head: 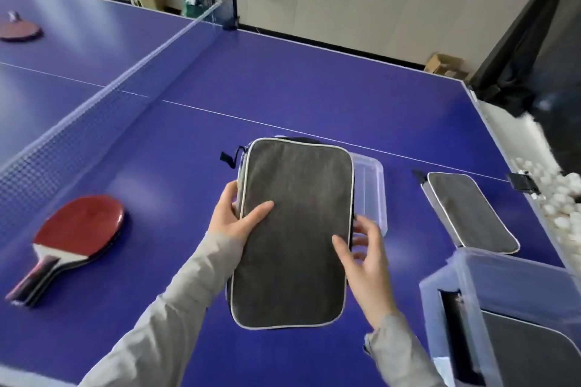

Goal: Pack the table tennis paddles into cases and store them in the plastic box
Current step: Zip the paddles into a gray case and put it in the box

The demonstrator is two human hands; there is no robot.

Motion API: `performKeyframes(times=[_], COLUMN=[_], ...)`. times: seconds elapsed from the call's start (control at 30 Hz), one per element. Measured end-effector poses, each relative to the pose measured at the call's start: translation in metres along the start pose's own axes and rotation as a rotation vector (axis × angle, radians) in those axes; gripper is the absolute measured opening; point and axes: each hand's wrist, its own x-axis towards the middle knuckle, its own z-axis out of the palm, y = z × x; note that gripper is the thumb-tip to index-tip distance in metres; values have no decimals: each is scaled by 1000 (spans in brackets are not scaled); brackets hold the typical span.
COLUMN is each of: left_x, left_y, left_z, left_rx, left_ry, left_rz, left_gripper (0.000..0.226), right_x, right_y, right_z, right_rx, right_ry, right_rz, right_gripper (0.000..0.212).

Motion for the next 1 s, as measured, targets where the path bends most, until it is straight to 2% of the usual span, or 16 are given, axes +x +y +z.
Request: performKeyframes(times=[0.07, 0.17, 0.3, 0.43, 0.63, 0.7, 0.8, 0.87, 1.0], left_x=[-1, -5, -8, -10, -11, -9, -7, -7, -6], left_y=[3, 6, 11, 15, 27, 31, 33, 34, 39], left_z=[-49, -102, -136, -158, -170, -171, -173, -173, -172], left_rx=[97, 279, 474, 554, 716, 753, 766, 727, 687], left_ry=[3, -33, -124, -160, -282, -311, -309, -315, -323], left_rz=[20, 42, 91, 139, 206, 232, 249, 247, 240], left_gripper=[40, 39, 42, 41, 46, 48, 51, 51, 44], right_x=[-5, -3, 6, 15, 27, 29, 28, 26, 26], right_y=[-29, -84, -133, -150, -169, -175, -179, -181, -181], right_z=[43, 96, 146, 159, 157, 156, 154, 152, 148], right_rx=[-120, -238, -361, -476, -589, -557, -463, -439, -390], right_ry=[48, -15, -99, -197, -516, -571, -513, -462, -423], right_rz=[-132, -348, -433, -425, -241, -231, -272, -309, -311], right_gripper=[40, 34, 23, 20, 19, 15, 5, 12, 11])
